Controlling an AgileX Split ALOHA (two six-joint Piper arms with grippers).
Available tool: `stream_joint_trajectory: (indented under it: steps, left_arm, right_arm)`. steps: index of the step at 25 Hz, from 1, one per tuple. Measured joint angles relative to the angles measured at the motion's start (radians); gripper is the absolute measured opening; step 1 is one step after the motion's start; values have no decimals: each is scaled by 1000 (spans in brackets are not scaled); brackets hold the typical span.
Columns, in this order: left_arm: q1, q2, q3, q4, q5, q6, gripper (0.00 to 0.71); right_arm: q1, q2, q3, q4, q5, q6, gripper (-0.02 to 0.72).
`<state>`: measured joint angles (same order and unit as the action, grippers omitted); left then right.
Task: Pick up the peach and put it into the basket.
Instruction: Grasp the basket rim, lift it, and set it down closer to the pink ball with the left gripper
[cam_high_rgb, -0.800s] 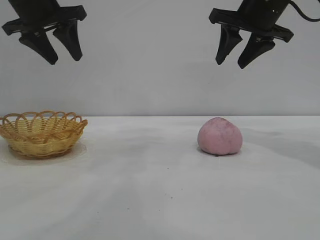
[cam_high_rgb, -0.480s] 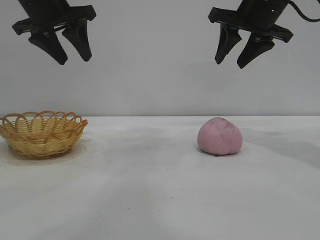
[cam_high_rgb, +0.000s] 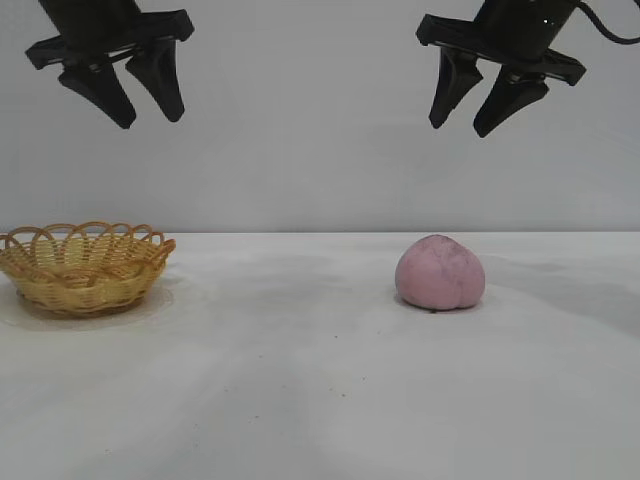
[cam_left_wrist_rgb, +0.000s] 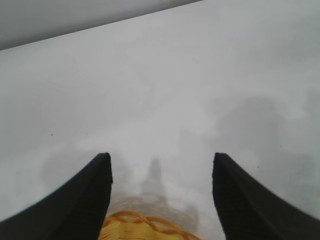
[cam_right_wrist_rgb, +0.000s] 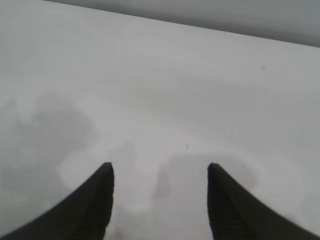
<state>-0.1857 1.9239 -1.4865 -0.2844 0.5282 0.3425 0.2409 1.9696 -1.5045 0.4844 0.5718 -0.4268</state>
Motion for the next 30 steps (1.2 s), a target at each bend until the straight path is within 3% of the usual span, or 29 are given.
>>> stream_joint_trajectory:
  steps: [3,8,11,24,25,27,30]
  left_arm:
    - [23,0,0,80,68,-20,389]
    - [119,7,-2,149,182,-27,389]
    - [154,50,-3,165,262,-4,389]
    - [159,166,-49,161,306,21,389]
    - [159,177,-55,159,306,21,339]
    - [159,197,-66,142,306,21,335]
    - [159,226,-73,114,306,21,127]
  right_arm:
    - [0,0,0,0,12,-2,361]
    - [0,0,0,0,17,-8,361]
    - [0,0,0,0,17,-10,361]
    - [0,0,0,4,33,-11,361]
    - [0,0,0,4,33,-11,361]
    - [0,0,0,4,33,-11,361]
    - [0,0,0,4,35,-12,361]
